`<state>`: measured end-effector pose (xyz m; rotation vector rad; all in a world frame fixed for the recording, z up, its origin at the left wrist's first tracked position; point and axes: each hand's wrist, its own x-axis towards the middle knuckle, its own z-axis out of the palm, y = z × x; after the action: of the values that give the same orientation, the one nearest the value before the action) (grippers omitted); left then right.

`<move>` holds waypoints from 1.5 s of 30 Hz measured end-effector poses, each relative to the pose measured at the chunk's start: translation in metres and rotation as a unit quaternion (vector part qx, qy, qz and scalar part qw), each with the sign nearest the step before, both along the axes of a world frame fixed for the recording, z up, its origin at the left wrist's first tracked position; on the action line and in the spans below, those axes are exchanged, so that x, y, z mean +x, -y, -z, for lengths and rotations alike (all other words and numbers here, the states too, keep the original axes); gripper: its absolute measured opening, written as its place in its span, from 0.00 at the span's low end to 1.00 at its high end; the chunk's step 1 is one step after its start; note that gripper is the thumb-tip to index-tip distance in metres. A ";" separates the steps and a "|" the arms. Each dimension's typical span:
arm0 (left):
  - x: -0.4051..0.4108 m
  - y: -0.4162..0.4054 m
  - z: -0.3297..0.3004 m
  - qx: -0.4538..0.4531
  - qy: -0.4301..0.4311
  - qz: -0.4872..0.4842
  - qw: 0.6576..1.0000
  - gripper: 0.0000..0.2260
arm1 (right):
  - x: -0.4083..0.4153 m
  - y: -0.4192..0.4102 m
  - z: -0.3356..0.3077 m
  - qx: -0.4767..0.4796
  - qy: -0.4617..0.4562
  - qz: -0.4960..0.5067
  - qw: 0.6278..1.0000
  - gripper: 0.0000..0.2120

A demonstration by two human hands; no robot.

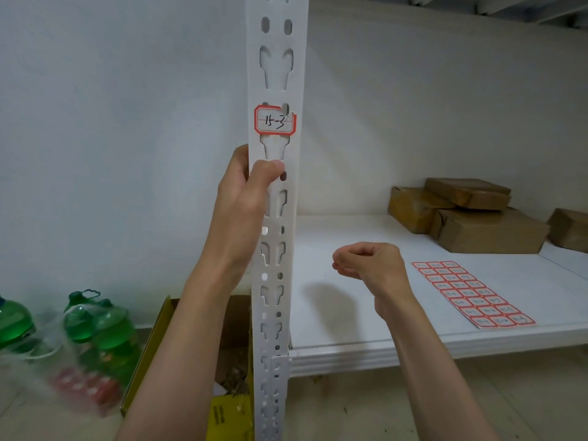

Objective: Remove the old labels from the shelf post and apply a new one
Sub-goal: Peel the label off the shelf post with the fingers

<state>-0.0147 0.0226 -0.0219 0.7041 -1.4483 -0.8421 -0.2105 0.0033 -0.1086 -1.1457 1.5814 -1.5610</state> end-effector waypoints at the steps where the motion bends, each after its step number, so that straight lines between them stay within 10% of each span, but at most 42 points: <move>1: 0.000 0.000 0.001 -0.004 0.005 0.005 1.000 0.21 | -0.001 0.001 0.001 0.009 -0.011 -0.001 1.000 0.03; 40: 0.006 0.011 0.005 -0.016 0.040 0.021 0.999 0.11 | -0.027 0.019 0.029 0.131 -0.263 0.038 0.955 0.10; 45: 0.008 0.013 0.000 -0.036 0.034 -0.035 0.998 0.25 | -0.025 0.019 0.021 0.123 -0.262 0.039 0.956 0.06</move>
<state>-0.0071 0.0094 -0.0218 0.7314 -1.4981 -0.7140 -0.2359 -0.0155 -0.1301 -1.4438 2.1151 -1.1088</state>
